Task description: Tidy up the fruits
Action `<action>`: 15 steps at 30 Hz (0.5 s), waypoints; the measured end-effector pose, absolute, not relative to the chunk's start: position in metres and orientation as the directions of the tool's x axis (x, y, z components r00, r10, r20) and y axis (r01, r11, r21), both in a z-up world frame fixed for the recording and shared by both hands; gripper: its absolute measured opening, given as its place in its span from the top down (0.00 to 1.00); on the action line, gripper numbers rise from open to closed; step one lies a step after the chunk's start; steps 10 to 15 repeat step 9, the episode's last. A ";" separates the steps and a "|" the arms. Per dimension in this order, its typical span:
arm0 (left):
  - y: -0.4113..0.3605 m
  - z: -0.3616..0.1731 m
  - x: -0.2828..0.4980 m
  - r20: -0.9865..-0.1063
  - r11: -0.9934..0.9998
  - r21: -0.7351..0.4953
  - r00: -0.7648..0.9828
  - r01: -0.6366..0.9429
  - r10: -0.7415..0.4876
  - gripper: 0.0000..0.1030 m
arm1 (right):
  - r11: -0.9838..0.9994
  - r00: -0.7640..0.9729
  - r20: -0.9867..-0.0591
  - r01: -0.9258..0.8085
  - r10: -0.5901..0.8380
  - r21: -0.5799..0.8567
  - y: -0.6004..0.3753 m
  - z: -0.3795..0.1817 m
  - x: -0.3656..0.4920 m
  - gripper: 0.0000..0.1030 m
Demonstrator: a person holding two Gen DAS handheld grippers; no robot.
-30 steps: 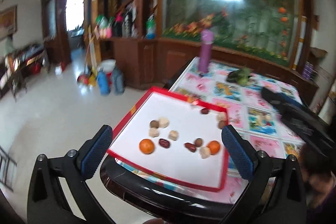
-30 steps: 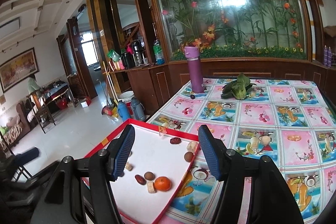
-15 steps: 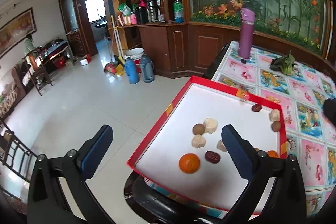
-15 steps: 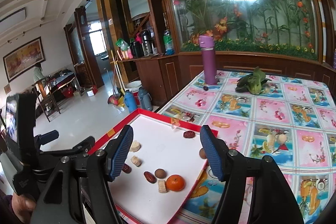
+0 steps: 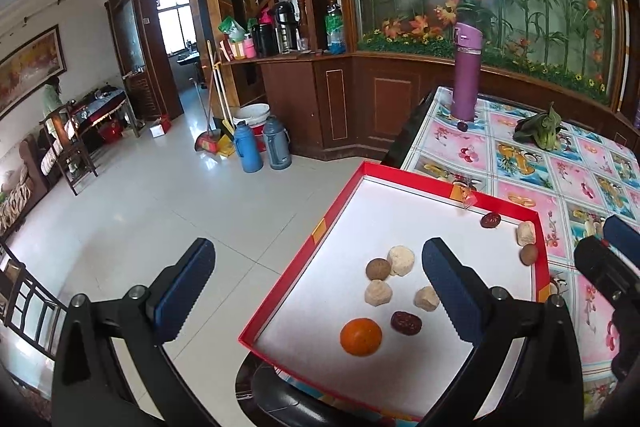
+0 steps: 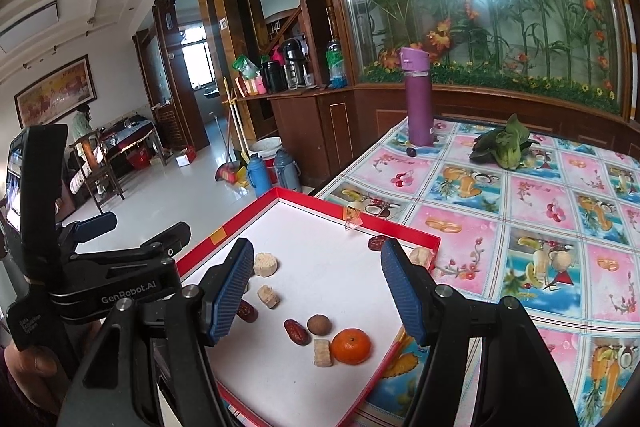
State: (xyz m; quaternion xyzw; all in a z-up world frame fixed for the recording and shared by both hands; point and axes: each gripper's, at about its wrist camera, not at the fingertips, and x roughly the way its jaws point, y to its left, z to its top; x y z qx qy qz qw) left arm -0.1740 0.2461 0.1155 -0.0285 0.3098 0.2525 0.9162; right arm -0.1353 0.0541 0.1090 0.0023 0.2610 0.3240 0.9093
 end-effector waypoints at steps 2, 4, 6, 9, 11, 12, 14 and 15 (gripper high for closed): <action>0.245 0.116 -0.171 -0.584 0.876 0.101 0.684 -0.473 0.437 0.00 | 0.790 0.652 -0.475 -0.586 0.591 0.180 0.054 0.108 -0.133 0.36; 0.243 0.117 -0.167 -0.591 0.884 0.094 0.689 -0.457 0.419 0.00 | 0.791 0.649 -0.479 -0.582 0.592 0.190 0.053 0.106 -0.130 0.36; 0.240 0.118 -0.163 -0.598 0.889 0.095 0.688 -0.447 0.410 0.00 | 0.793 0.647 -0.481 -0.574 0.592 0.205 0.051 0.105 -0.127 0.36; 0.231 0.119 -0.157 -0.604 0.894 0.108 0.686 -0.434 0.406 0.00 | 0.800 0.649 -0.485 -0.558 0.586 0.220 0.044 0.103 -0.123 0.36; 0.231 0.119 -0.157 -0.604 0.894 0.108 0.686 -0.434 0.406 0.00 | 0.800 0.649 -0.485 -0.558 0.586 0.220 0.044 0.103 -0.123 0.36; 0.231 0.119 -0.157 -0.604 0.894 0.108 0.686 -0.434 0.406 0.00 | 0.800 0.649 -0.485 -0.558 0.586 0.220 0.044 0.103 -0.123 0.36; 0.231 0.119 -0.157 -0.604 0.894 0.108 0.686 -0.434 0.406 0.00 | 0.800 0.649 -0.485 -0.558 0.586 0.220 0.044 0.103 -0.123 0.36; 0.231 0.119 -0.157 -0.604 0.894 0.108 0.686 -0.434 0.406 0.00 | 0.800 0.649 -0.485 -0.558 0.586 0.220 0.044 0.103 -0.123 0.36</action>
